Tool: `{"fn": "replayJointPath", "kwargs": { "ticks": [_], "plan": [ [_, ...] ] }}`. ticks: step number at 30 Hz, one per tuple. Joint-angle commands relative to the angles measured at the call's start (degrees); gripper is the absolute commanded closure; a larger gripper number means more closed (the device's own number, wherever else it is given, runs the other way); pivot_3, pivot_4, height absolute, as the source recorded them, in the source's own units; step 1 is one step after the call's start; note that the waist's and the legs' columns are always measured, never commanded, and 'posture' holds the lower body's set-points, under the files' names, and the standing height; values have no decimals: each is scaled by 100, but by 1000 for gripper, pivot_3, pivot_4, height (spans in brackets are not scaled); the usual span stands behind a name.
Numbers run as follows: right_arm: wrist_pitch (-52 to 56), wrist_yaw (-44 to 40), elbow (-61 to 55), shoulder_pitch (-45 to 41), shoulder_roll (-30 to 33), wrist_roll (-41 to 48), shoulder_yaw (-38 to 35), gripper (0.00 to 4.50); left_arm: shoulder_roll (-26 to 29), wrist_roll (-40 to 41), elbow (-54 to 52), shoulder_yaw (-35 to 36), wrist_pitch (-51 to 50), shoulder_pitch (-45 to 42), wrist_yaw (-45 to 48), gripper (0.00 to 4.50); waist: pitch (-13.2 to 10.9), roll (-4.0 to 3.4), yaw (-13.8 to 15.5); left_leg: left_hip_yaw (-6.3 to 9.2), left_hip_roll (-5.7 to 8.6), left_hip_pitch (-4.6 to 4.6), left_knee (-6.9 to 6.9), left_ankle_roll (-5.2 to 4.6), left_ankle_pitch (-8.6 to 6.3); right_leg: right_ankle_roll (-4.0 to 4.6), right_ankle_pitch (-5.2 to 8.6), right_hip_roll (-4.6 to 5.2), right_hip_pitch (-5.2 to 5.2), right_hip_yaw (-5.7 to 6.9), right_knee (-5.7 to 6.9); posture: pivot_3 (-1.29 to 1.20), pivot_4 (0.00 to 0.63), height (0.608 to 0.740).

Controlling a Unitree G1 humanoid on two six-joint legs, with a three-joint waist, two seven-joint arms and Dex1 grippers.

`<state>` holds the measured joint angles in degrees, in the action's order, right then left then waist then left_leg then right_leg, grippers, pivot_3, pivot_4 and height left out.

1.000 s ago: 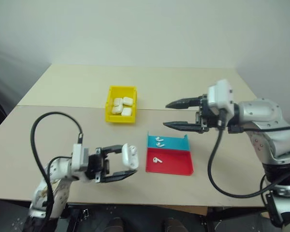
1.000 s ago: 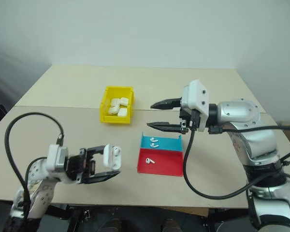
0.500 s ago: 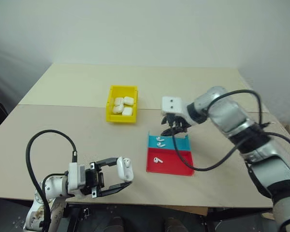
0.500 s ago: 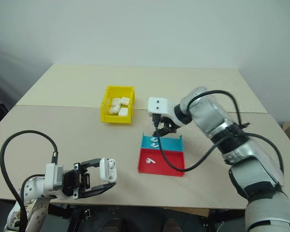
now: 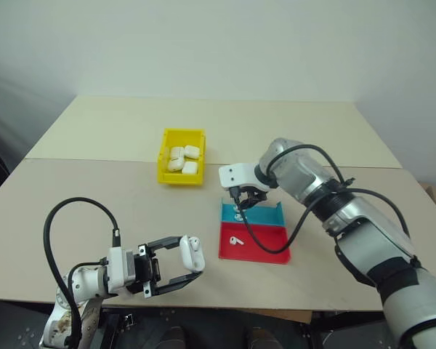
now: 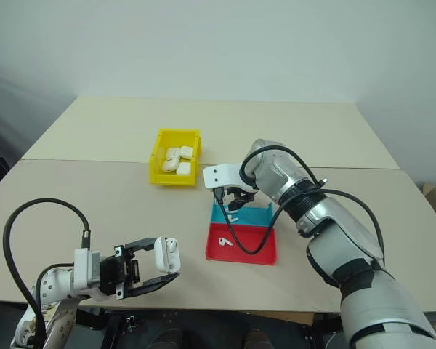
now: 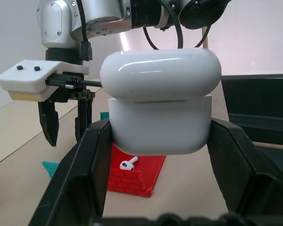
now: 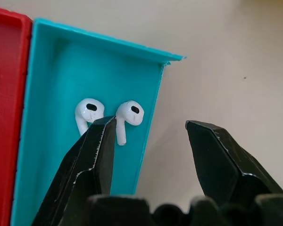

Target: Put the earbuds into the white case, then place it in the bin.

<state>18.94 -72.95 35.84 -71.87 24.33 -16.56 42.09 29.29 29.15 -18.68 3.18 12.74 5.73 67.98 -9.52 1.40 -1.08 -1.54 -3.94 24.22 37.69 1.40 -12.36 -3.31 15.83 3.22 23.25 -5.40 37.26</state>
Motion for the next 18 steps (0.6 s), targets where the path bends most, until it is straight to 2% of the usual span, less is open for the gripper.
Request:
{"fn": "replayJointPath", "kwargs": {
  "ticks": [1,18],
  "plan": [
    [-170,-43,202,-249,-150,-118,-182,1678,-25,-39,-204,-39,203,26,-104,1754,0,0,0,0,0,0,0,0,0,0,0,0,0,0,0,0,150,740],
    [-366,54,580,-166,-381,-530,-338,1678,26,-114,-122,-151,390,48,-164,1754,-1,-2,-3,0,0,-2,0,0,0,0,0,0,0,0,5,0,150,740]
  ]
}}
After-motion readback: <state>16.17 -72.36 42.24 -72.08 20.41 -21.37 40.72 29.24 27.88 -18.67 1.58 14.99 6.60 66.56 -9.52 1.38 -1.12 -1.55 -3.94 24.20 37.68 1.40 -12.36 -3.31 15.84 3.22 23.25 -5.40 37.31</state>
